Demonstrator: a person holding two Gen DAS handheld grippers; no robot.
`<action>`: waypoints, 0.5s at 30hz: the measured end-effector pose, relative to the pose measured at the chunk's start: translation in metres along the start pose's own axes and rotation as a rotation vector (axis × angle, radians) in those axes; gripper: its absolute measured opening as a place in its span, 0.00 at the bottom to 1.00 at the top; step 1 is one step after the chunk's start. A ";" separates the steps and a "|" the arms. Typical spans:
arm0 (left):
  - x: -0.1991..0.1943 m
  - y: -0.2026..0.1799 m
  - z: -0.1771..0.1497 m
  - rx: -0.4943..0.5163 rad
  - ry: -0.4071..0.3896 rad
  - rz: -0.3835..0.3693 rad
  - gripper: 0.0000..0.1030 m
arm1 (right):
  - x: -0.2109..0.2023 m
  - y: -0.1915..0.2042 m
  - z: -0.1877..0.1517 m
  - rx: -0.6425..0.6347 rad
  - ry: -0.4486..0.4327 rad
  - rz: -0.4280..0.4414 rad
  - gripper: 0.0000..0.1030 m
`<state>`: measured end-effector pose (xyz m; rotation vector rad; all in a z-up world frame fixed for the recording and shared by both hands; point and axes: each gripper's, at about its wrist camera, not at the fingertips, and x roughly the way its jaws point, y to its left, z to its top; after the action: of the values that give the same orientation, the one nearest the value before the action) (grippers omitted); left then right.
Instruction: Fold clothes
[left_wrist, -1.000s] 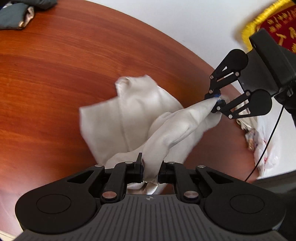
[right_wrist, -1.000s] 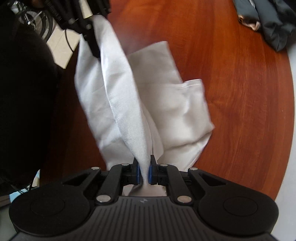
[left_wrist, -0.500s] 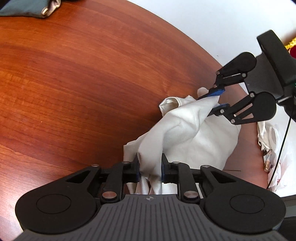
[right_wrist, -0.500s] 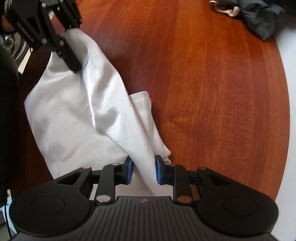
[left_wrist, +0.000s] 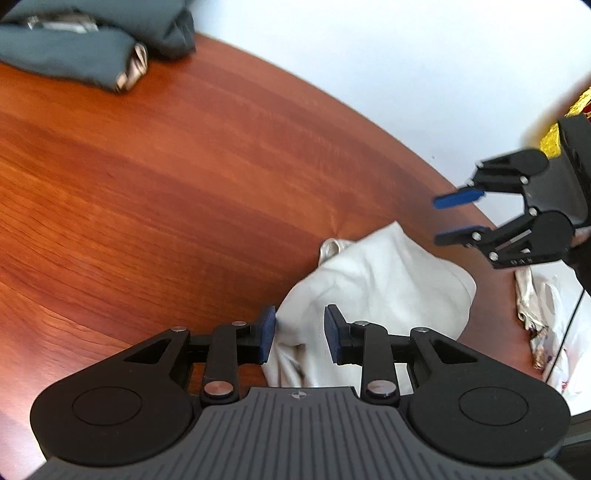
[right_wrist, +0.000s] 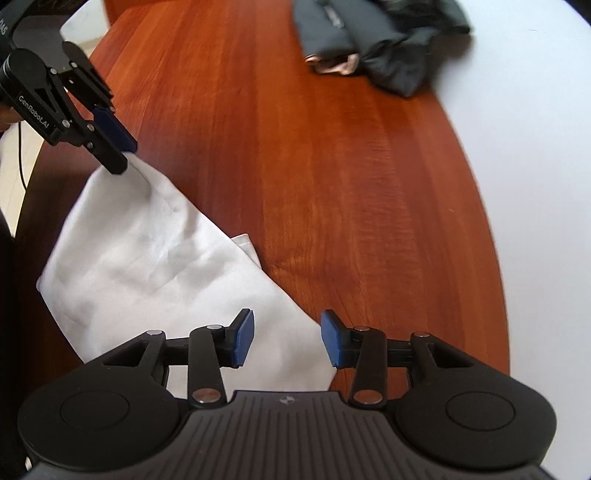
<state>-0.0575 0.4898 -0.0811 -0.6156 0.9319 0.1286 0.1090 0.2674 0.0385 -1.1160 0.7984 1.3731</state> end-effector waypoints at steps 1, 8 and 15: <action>-0.006 -0.002 -0.001 -0.001 -0.008 0.004 0.31 | -0.008 0.001 -0.006 0.020 -0.009 -0.013 0.46; -0.035 -0.023 -0.020 0.024 -0.041 0.044 0.34 | -0.010 0.006 -0.045 0.102 -0.042 -0.045 0.52; -0.035 -0.038 -0.048 0.016 -0.021 0.080 0.35 | -0.021 0.026 -0.079 0.135 -0.051 -0.064 0.55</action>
<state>-0.0992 0.4373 -0.0578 -0.5617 0.9365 0.1984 0.0946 0.1827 0.0293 -0.9903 0.7995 1.2705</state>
